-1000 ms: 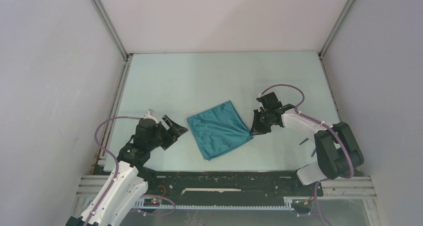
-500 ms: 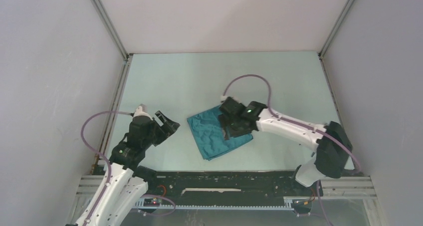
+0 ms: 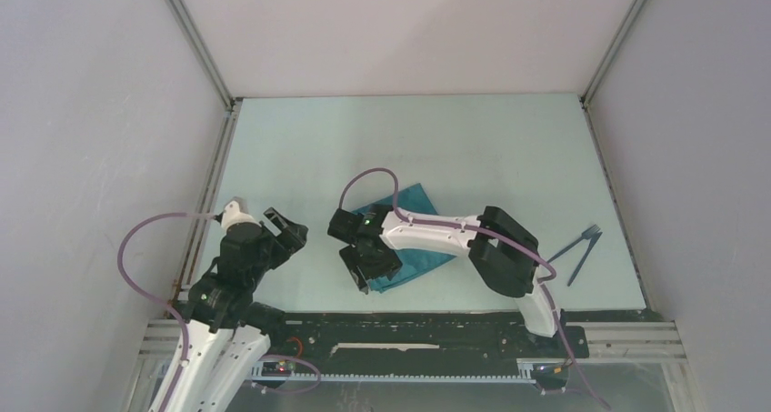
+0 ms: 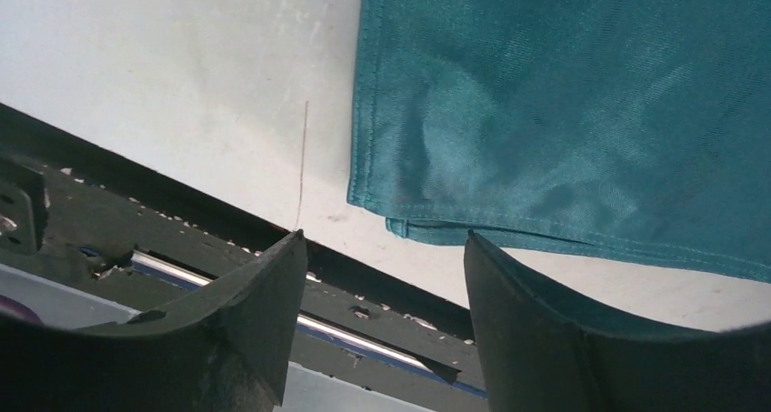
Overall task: Fold the napkin into a case and place the utensils inside
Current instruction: Fold the lower triangle-folded napkin at the center of the board.
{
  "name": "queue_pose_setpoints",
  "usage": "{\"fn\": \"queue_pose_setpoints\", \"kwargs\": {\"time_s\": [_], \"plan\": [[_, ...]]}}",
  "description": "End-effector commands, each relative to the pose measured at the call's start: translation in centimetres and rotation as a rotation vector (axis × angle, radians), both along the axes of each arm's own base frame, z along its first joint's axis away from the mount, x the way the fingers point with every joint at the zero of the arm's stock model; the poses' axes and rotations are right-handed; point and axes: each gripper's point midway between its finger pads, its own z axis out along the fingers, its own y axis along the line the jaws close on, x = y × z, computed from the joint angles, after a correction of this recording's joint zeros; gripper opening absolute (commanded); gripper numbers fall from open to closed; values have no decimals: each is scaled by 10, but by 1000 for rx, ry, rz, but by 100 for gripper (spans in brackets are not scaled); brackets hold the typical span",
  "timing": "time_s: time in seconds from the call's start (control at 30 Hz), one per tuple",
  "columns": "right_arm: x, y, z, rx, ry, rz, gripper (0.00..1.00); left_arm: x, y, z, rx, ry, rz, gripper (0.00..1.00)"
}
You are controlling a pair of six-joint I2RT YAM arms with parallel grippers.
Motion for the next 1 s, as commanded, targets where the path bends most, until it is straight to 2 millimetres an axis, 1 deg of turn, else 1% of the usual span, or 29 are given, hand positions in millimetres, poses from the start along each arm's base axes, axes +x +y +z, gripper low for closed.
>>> {"fn": "queue_pose_setpoints", "kwargs": {"time_s": [0.0,0.27,0.43,0.53,0.63,0.7,0.8,0.97], "plan": [[-1,7,11,11,12,11,70,1,6,15,23,-51,12,86],[6,6,-5,-33,10,8,68,3,4,15,18,-56,3,86],[9,3,-16,-58,2,7,67,3,7,16,24,-57,14,86],[11,1,-23,-78,-6,7,66,3,8,18,29,-60,23,86],[15,-4,-35,-105,-31,-1,64,3,10,20,32,-63,28,86],[16,-10,-46,-139,-50,-5,61,3,10,22,31,-66,28,86],[18,-19,-60,-181,-75,-25,54,2,11,24,34,-71,33,86],[22,-32,-73,-228,-124,-57,44,1,14,29,34,-86,45,86]]}}
